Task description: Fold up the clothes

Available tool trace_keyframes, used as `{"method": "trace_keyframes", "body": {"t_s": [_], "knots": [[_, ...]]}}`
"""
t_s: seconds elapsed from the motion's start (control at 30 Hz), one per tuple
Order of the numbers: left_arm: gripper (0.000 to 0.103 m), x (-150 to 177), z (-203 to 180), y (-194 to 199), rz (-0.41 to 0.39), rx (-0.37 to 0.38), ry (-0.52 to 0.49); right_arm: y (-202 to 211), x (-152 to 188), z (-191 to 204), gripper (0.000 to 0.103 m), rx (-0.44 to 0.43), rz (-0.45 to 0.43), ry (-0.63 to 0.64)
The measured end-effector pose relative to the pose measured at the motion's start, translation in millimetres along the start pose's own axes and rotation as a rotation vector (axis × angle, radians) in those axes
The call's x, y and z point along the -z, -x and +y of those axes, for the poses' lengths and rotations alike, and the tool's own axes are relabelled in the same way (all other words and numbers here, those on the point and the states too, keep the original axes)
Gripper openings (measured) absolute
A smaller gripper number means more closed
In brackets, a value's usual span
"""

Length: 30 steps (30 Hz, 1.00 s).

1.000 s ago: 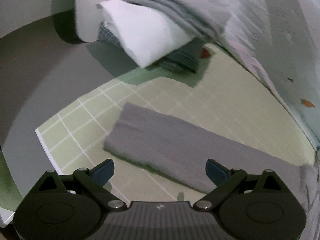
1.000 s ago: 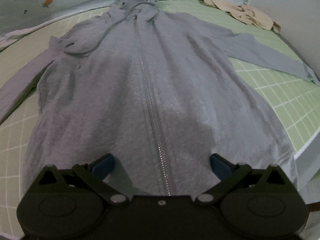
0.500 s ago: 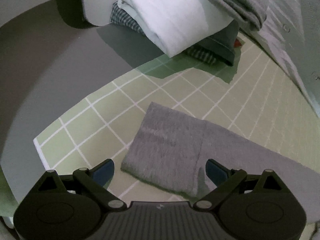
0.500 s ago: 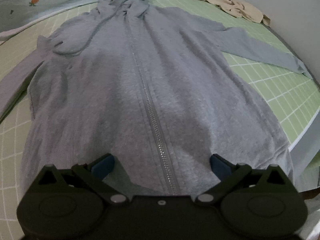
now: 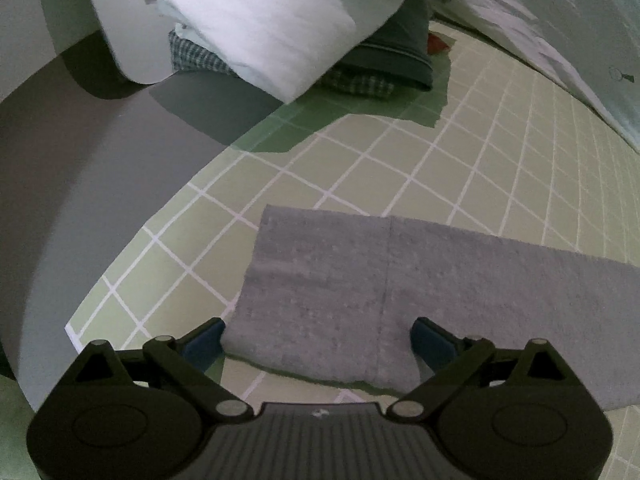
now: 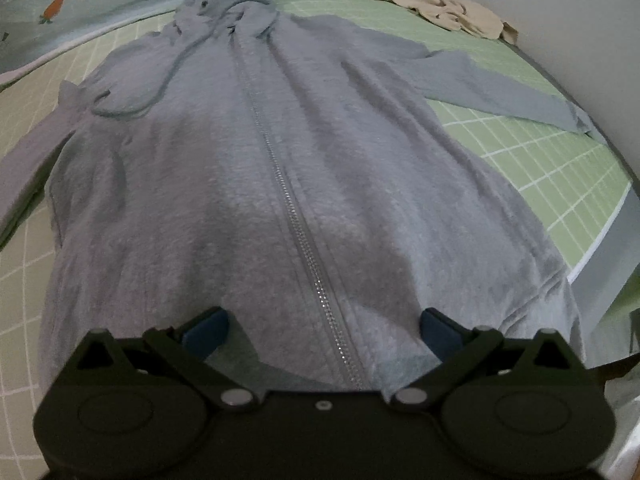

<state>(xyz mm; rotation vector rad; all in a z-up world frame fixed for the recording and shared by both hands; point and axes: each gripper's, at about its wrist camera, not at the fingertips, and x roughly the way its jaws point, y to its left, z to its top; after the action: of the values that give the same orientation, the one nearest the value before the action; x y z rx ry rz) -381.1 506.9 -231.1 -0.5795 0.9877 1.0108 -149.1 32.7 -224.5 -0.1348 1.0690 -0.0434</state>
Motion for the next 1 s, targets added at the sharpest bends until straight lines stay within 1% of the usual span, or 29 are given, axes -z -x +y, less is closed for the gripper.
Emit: {"method": "trace_keyframes", "body": {"t_s": [0.07, 0.23, 0.33, 0.4, 0.43, 0.5, 0.53, 0.6, 0.67, 0.77, 0.83, 0.93, 1.0], "knots": [[0.096, 0.4, -0.3, 0.6, 0.0, -0.001, -0.003, 0.4, 0.4, 0.7, 0.103, 0.006, -0.005, 0.001], [0.086, 1.0, -0.3, 2.9, -0.005, 0.0, -0.013, 1.4, 2.0, 2.6, 0.103, 0.018, -0.016, 0.007], [0.075, 0.6, -3.5, 5.5, -0.007, 0.005, -0.019, 1.6, 2.0, 2.8, 0.103, 0.022, -0.018, 0.01], [0.059, 0.6, -8.1, 8.4, -0.01, 0.015, -0.032, 2.0, 1.8, 4.9, 0.103, 0.026, -0.019, 0.015], [0.054, 0.7, -12.0, 9.9, -0.011, 0.021, -0.042, 2.0, 1.6, 5.3, 0.103, 0.028, -0.02, 0.018], [0.037, 0.9, -20.3, 13.1, -0.012, 0.032, -0.062, 1.9, 1.2, 5.2, 0.103, 0.027, -0.02, 0.021], [0.033, 1.3, -25.0, 14.3, -0.008, 0.051, -0.071, 1.7, 0.9, 4.9, 0.103, 0.025, -0.02, 0.021], [0.014, 2.1, -34.6, 16.5, 0.002, 0.093, -0.088, 1.5, 0.5, 4.2, 0.103, 0.021, -0.017, 0.018], [0.014, 2.7, -45.4, 20.4, 0.002, 0.154, -0.096, 1.1, 0.4, 3.2, 0.103, 0.015, -0.014, 0.015], [0.013, 4.8, -72.5, 26.6, 0.0, 0.225, -0.16, 0.9, -0.1, 3.3, 0.103, 0.009, -0.01, 0.012], [0.013, 4.0, -93.6, 32.8, 0.005, 0.312, -0.189, 0.7, -0.6, 3.7, 0.103, 0.005, -0.007, 0.01], [0.012, 3.3, -129.4, 50.9, -0.014, 0.479, -0.245, 0.1, -1.3, 3.3, 0.103, -0.003, -0.003, 0.003], [0.012, 7.3, -153.4, 70.0, -0.058, 0.592, -0.313, -0.4, -1.7, 2.3, 0.103, -0.011, 0.001, -0.004]]}}
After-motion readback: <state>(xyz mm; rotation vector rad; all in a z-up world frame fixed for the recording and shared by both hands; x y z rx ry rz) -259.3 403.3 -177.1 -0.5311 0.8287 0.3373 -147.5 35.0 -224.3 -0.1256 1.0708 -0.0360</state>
